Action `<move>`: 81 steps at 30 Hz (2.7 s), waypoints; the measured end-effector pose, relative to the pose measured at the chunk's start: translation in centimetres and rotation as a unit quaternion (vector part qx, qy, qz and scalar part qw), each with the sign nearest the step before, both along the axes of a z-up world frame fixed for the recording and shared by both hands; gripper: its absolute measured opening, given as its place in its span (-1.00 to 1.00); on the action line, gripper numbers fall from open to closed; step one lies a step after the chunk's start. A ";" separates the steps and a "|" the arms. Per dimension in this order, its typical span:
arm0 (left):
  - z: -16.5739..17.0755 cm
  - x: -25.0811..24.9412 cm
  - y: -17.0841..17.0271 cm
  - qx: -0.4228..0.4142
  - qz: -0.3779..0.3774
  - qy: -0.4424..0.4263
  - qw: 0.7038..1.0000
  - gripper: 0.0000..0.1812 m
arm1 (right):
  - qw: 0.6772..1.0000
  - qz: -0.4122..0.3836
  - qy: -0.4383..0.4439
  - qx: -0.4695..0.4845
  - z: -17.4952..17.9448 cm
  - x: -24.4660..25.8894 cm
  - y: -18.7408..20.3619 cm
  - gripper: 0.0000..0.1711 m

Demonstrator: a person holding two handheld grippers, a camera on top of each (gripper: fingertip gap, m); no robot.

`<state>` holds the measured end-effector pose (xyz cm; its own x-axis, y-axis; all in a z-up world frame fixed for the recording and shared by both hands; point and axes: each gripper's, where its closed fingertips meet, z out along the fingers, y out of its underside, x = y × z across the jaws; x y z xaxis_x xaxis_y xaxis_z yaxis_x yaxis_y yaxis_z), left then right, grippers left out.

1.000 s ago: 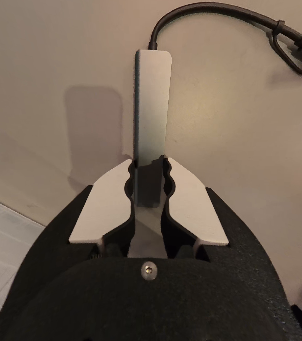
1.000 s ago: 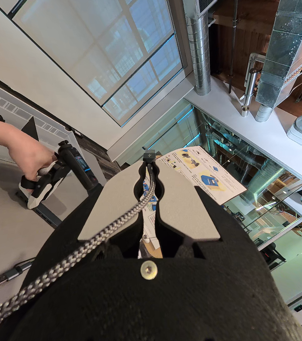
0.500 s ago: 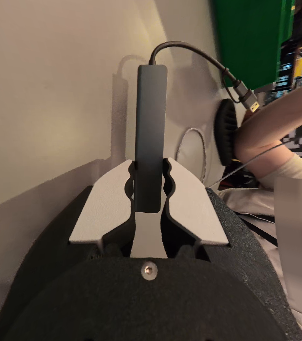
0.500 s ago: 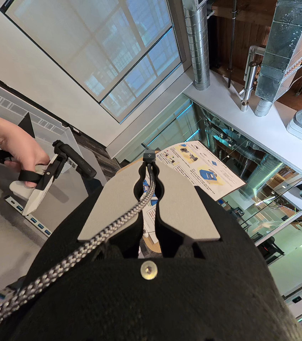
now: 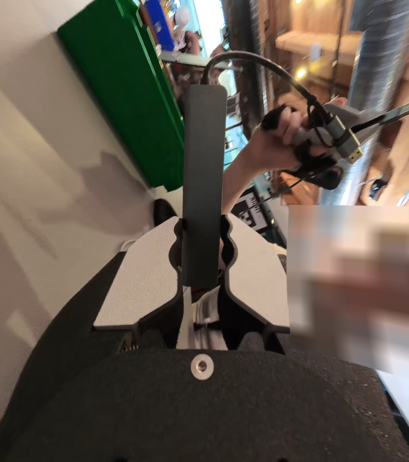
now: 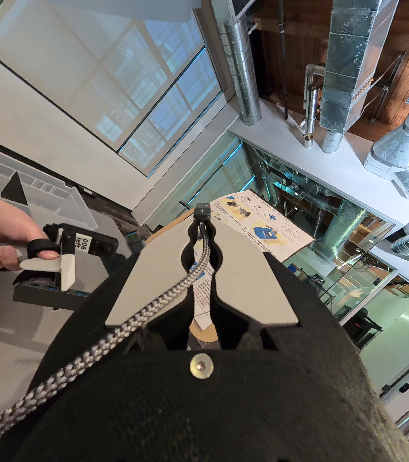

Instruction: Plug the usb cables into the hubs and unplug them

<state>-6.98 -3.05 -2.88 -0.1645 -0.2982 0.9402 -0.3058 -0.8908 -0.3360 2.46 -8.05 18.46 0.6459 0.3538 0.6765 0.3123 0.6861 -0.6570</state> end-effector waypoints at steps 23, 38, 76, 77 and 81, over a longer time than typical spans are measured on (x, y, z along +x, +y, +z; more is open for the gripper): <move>8.1 -0.3 3.4 0.235 0.236 -0.117 0.936 -0.68 | 0.995 -0.026 -0.099 -0.018 -3.6 -3.5 1.8 -0.92; 10.2 -1.1 3.3 0.378 0.301 -0.081 0.872 -0.68 | 0.979 -0.046 -0.200 -0.009 -6.9 -6.7 2.5 -0.92; 10.1 -2.6 5.0 0.540 0.415 0.074 0.728 -0.68 | 0.969 -0.111 -0.222 -0.002 -8.1 -10.9 2.7 -0.92; 10.1 -2.4 4.9 0.548 0.414 0.078 0.723 -0.68 | 0.969 -0.119 -0.215 -0.015 -8.0 -10.6 3.1 -0.92; 10.3 -1.9 4.3 0.547 0.403 0.062 0.731 -0.68 | 0.970 -0.140 -0.191 -0.044 -7.8 -9.4 4.1 -0.92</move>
<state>-8.84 1.23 7.47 0.5448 -0.8365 0.0594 0.0818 -0.0175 -0.9965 -6.93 -3.94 10.70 0.4323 0.2677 0.8611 0.7115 0.4854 -0.5081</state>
